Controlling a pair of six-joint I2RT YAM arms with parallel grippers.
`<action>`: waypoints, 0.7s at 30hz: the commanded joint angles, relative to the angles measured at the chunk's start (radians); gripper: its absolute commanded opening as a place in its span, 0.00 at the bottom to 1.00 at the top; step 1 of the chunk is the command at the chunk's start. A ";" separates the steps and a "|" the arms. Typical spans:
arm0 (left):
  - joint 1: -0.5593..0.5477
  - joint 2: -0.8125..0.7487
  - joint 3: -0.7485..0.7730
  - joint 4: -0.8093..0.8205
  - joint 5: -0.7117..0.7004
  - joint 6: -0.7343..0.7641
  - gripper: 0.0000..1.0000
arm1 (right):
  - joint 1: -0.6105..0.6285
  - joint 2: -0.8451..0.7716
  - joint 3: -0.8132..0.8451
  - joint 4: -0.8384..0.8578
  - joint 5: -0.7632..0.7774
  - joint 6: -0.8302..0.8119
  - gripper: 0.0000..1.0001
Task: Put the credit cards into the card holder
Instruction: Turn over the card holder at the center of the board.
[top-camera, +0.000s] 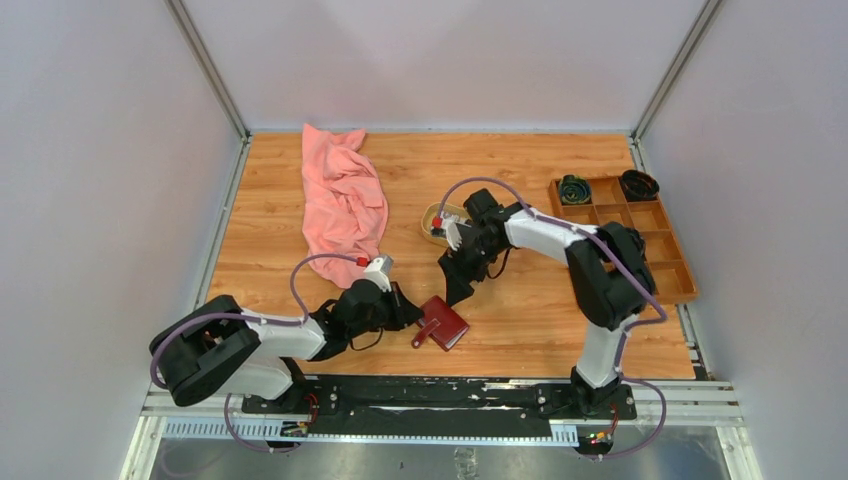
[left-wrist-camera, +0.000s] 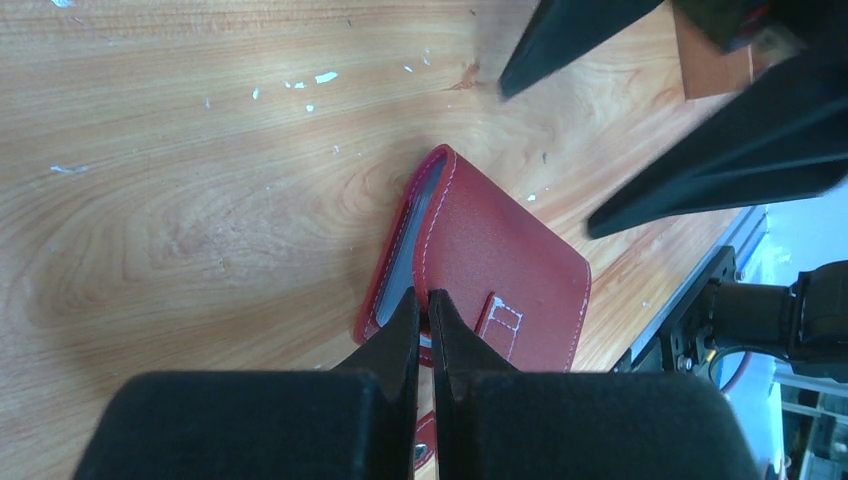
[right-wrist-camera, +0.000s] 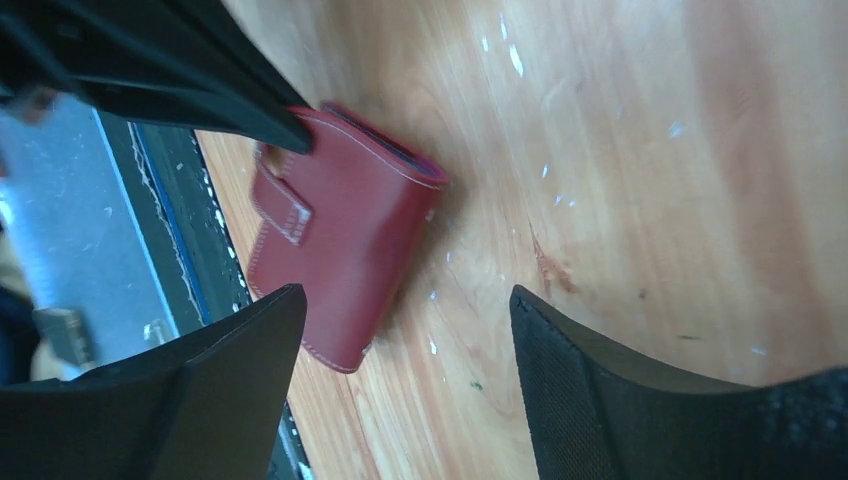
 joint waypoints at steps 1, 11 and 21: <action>-0.010 -0.007 -0.050 -0.109 0.008 0.012 0.00 | -0.013 0.103 -0.019 -0.085 -0.042 0.059 0.77; -0.010 -0.025 -0.058 -0.109 0.005 0.016 0.00 | -0.001 0.205 -0.048 -0.116 -0.144 0.104 0.69; -0.010 -0.053 -0.071 -0.109 -0.003 0.014 0.00 | 0.045 0.283 -0.051 -0.108 -0.141 0.177 0.66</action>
